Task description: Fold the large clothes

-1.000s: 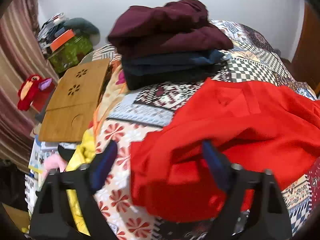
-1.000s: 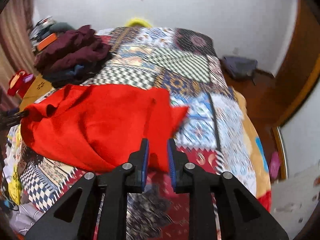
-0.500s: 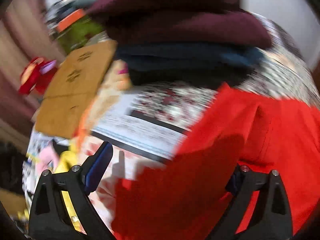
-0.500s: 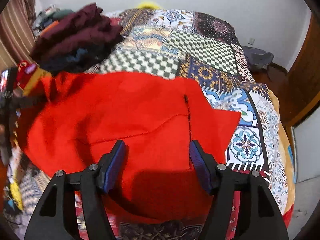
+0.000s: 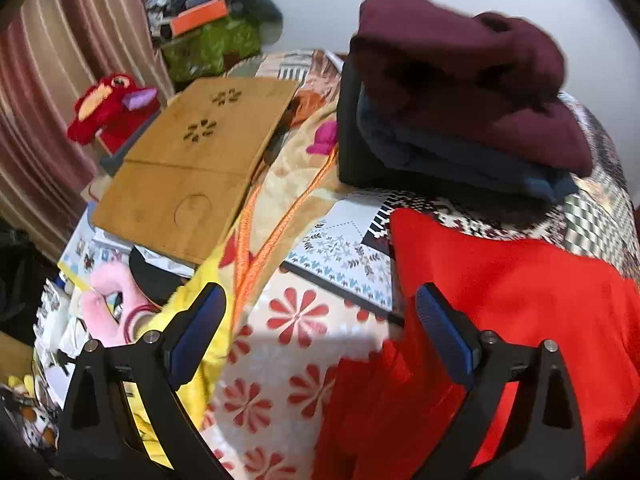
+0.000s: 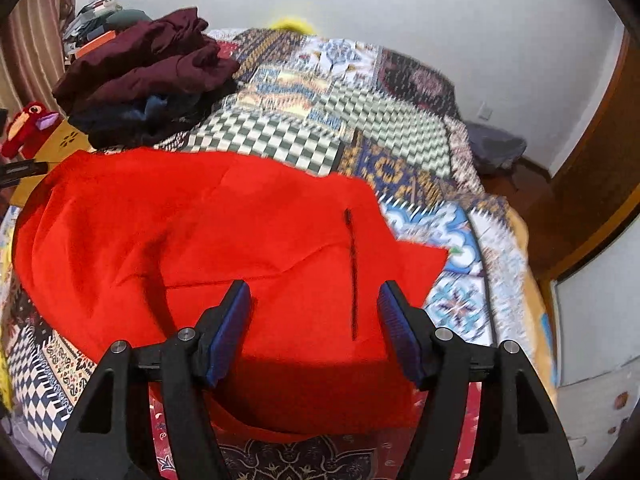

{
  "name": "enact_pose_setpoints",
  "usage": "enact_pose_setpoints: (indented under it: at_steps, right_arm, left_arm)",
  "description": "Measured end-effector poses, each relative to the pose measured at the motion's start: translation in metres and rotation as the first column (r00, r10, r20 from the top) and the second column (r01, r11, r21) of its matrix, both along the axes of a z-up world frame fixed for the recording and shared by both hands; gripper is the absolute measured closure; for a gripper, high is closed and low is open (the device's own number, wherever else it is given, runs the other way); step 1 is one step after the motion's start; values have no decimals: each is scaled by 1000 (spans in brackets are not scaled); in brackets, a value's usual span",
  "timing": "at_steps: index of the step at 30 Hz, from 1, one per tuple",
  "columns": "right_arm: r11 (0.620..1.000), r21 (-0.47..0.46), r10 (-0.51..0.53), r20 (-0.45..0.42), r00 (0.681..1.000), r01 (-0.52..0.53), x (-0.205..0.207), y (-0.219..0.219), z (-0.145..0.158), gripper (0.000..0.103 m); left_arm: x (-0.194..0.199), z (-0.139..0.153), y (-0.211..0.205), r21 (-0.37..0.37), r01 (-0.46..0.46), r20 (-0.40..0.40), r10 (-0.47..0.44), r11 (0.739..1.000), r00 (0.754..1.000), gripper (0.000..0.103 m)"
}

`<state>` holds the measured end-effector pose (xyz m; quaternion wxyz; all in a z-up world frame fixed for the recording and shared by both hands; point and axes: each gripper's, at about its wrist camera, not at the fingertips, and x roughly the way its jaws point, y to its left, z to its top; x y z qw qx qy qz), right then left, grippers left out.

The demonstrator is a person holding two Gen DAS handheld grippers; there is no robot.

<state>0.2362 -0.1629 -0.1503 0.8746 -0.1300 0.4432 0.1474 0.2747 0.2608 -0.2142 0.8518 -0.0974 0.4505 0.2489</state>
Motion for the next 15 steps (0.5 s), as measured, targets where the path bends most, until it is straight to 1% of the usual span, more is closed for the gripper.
enact_pose_setpoints:
  at_steps: [4, 6, 9, 12, 15]
  right_arm:
    - [999, 37, 32, 51, 998, -33, -6, 9, 24, 40]
    - [996, 71, 49, 70, 996, -54, -9, 17, 36, 40]
    - [992, 101, 74, 81, 994, -82, -13, 31, 46, 38]
    - [987, 116, 104, 76, 992, -112, -17, 49, 46, 37]
    - [981, 128, 143, 44, 989, -148, -20, 67, 38, 36]
  left_arm:
    - [-29, 21, -12, -10, 51, 60, -51, 999, 997, 7]
    - [-41, 30, -20, 0, 64, 85, -64, 998, 994, 7]
    - [-58, 42, -28, 19, 74, 114, -76, 997, 991, 7]
    - [-72, 51, -34, 12, 85, 135, -86, 996, 987, 7]
    - [-86, 51, -36, -15, 101, 135, -98, 995, 986, 7]
